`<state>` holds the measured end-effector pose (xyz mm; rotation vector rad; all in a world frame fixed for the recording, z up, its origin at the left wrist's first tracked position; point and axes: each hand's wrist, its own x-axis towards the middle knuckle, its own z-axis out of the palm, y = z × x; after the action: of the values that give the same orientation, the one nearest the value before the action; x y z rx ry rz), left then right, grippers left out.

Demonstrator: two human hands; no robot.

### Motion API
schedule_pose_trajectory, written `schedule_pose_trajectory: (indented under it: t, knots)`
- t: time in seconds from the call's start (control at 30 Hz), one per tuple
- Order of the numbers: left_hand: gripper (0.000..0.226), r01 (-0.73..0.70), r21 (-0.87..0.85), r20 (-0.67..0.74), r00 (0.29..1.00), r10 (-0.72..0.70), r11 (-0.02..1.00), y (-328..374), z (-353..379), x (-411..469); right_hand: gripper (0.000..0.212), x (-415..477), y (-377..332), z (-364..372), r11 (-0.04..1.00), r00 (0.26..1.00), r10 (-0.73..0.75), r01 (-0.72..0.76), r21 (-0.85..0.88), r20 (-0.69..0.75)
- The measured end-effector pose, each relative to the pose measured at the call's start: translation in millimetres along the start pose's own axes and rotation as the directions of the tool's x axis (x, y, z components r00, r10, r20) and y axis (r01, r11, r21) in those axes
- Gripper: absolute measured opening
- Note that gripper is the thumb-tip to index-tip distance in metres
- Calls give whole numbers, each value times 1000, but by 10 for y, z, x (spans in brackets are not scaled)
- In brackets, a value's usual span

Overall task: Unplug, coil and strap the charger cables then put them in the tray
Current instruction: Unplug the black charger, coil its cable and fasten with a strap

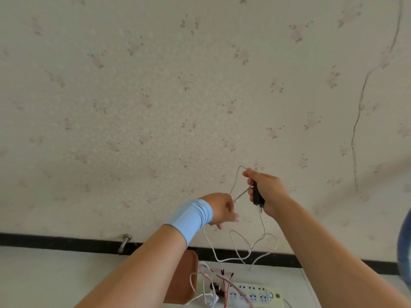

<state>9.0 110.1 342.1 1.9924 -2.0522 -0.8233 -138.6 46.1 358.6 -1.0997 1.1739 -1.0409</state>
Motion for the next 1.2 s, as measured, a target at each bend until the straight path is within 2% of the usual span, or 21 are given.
schedule_pose_trajectory:
  t: [0.07, 0.17, 0.37, 0.43, 0.5, 0.57, 0.6, 0.7, 0.77, 0.83, 0.93, 1.0, 1.07, 1.1, 1.13, 1.2]
  knots:
    - [40, 8, -111, -120, 993, -21, 994, -1, -22, 12, 23, -25, -8, 30, 1000, 997, -17, 18, -18, 75]
    - [33, -43, -244, -176, 984, -1, 969, 35, -61, 0, 24, -67, -26, 39, 999, 986, -32, 37, -28, 166]
    - [16, -133, -313, -286, 957, 40, 940, 74, -113, -36, 32, -134, -85, 60, 1000, 958, -25, 22, 14, 285]
    - [23, -168, -489, -324, 946, 1, 856, 92, -175, -74, 35, -149, -95, 72, 1000, 967, 7, -4, -12, 255]
    - [28, -230, -666, -371, 927, -48, 709, 97, -267, -133, 34, -165, -92, 82, 999, 970, 36, -30, -31, 241]
    - [29, -250, -764, -364, 928, -78, 595, 92, -326, -176, 33, -188, -80, 106, 999, 959, 46, -38, -34, 278]
    - [27, -233, -775, -339, 938, -76, 587, 86, -333, -193, 33, -203, -76, 116, 999, 950, 45, -37, -34, 307]
    - [18, -168, -688, -284, 957, -49, 706, 53, -271, -206, 35, -220, -64, 123, 995, 915, 28, 13, -97, 403]
    - [14, -168, -610, -325, 944, -51, 775, 29, -251, -229, 36, -229, -70, 119, 991, 895, 22, 37, -125, 446]
    - [13, -174, -463, -407, 913, -34, 869, 16, -265, -276, 34, -267, -80, 134, 986, 878, 33, 48, -157, 477]
    - [27, -83, -144, -468, 884, 6, 986, 13, -300, -344, 31, -342, -78, 180, 967, 861, 82, 54, -249, 503]
    - [32, -61, -37, -430, 902, 39, 997, -13, -325, -378, 29, -379, -73, 186, 944, 855, 113, 67, -324, 506]
    - [26, -126, -55, -376, 921, 97, 990, -58, -352, -417, 28, -400, -82, 171, 923, 854, 126, 85, -375, 504]
    - [20, -173, -64, -401, 906, 134, 983, -88, -372, -432, 29, -402, -89, 160, 919, 857, 131, 83, -384, 498]
    - [17, -220, -52, -467, 868, 171, 974, -109, -403, -446, 29, -404, -98, 145, 921, 855, 139, 74, -383, 499]
    - [25, -315, 5, -622, 742, 249, 949, -150, -460, -457, 29, -417, -122, 119, 925, 827, 161, 64, -374, 538]
